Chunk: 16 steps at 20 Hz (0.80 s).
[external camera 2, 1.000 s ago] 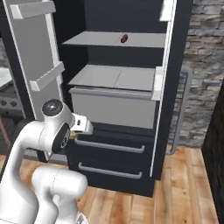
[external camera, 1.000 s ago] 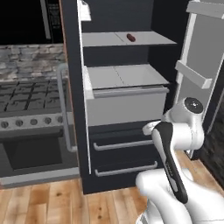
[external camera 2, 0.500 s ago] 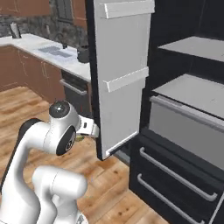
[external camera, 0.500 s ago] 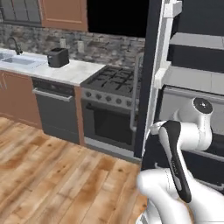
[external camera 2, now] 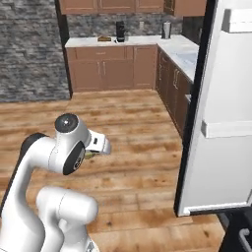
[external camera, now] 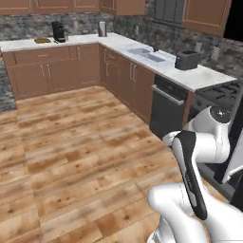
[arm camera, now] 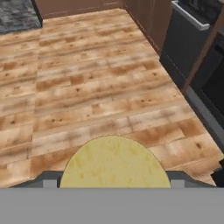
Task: Retrieve the sausage and cheese from the fridge and place them on the cutting board on the counter.
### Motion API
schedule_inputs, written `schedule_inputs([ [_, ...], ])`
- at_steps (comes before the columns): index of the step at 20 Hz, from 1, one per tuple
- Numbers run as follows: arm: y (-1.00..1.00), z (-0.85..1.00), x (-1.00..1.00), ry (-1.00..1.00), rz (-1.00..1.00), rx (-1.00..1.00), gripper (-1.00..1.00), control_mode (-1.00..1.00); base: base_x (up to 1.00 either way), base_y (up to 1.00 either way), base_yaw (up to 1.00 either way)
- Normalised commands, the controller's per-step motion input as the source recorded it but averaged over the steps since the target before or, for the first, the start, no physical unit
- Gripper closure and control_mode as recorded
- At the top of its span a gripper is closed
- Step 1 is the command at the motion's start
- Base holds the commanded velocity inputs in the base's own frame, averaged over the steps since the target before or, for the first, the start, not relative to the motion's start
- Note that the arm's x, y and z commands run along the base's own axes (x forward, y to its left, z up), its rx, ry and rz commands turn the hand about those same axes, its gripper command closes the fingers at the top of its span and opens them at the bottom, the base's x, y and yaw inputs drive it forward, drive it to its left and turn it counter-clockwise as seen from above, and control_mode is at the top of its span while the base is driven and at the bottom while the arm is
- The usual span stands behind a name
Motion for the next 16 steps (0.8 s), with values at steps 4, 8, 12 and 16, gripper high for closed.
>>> schedule_inputs([
  [4,0.0,0.0,0.0,0.0,0.0,0.0,1.0,1.0,-0.02,0.0,1.0],
  [8,0.0,0.0,0.0,0.0,0.0,0.0,1.0,1.0,0.57,0.0,0.46],
  [12,0.0,0.0,0.0,0.0,0.0,0.0,1.0,1.0,0.93,0.04,0.02],
  [16,0.0,0.0,0.0,0.0,0.0,0.0,1.0,1.0,0.94,0.07,0.0],
])
